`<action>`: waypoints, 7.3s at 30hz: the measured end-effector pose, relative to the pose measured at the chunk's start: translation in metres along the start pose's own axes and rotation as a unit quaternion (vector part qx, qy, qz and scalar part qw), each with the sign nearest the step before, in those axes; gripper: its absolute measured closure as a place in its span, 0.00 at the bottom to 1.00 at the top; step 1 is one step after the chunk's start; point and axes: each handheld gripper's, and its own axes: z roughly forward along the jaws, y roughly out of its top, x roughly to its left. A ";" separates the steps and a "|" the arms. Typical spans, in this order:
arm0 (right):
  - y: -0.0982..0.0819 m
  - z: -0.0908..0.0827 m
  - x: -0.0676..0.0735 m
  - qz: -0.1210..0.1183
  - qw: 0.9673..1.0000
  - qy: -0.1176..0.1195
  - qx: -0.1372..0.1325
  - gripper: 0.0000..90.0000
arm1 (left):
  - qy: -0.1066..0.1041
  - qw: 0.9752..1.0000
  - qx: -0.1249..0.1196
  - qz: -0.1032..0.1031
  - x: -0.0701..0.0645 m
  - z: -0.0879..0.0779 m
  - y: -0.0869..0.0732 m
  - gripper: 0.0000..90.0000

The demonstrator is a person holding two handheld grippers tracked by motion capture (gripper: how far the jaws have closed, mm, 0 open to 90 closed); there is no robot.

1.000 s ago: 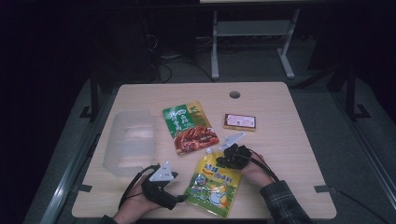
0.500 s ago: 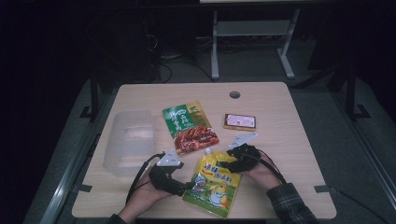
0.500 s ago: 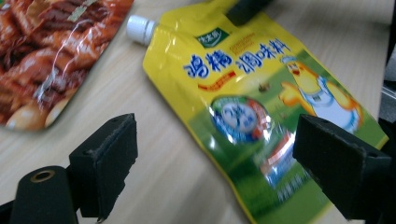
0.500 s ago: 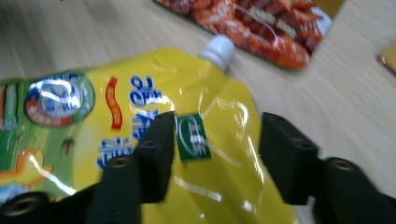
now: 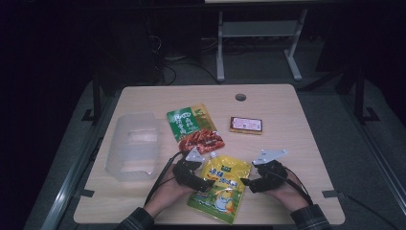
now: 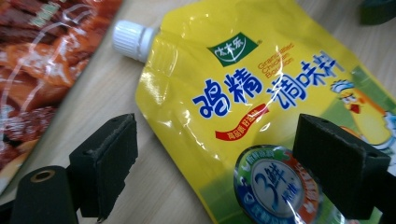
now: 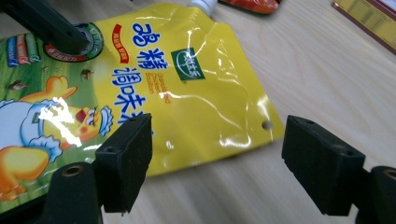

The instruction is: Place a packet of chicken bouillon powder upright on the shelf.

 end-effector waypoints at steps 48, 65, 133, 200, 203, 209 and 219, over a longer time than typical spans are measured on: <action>-0.005 -0.019 -0.009 0.016 0.999 -0.020 -0.036 0.26 | -0.032 0.997 -0.049 -0.043 0.011 -0.006 0.000 1.00; -0.006 -0.019 -0.012 0.048 0.997 0.035 -0.050 0.19 | -0.054 0.989 -0.132 -0.049 0.014 -0.047 0.010 1.00; 0.075 -0.035 -0.007 -0.028 0.979 0.138 -0.149 1.00 | -0.070 0.991 -0.113 -0.003 -0.011 -0.077 -0.034 0.41; 0.242 0.015 0.058 -0.074 0.964 0.197 -0.165 1.00 | -0.062 0.990 -0.064 0.105 -0.049 -0.037 -0.047 0.18; 0.248 0.019 0.064 -0.076 0.963 0.200 -0.163 1.00 | -0.064 0.990 -0.064 0.108 -0.049 -0.037 -0.047 0.18; 0.259 0.024 0.073 -0.085 0.962 0.203 -0.160 1.00 | -0.061 0.990 -0.063 0.106 -0.050 -0.037 -0.047 0.17; 0.276 0.034 0.088 -0.095 0.960 0.213 -0.154 1.00 | -0.060 0.990 -0.056 0.113 -0.050 -0.036 -0.047 0.17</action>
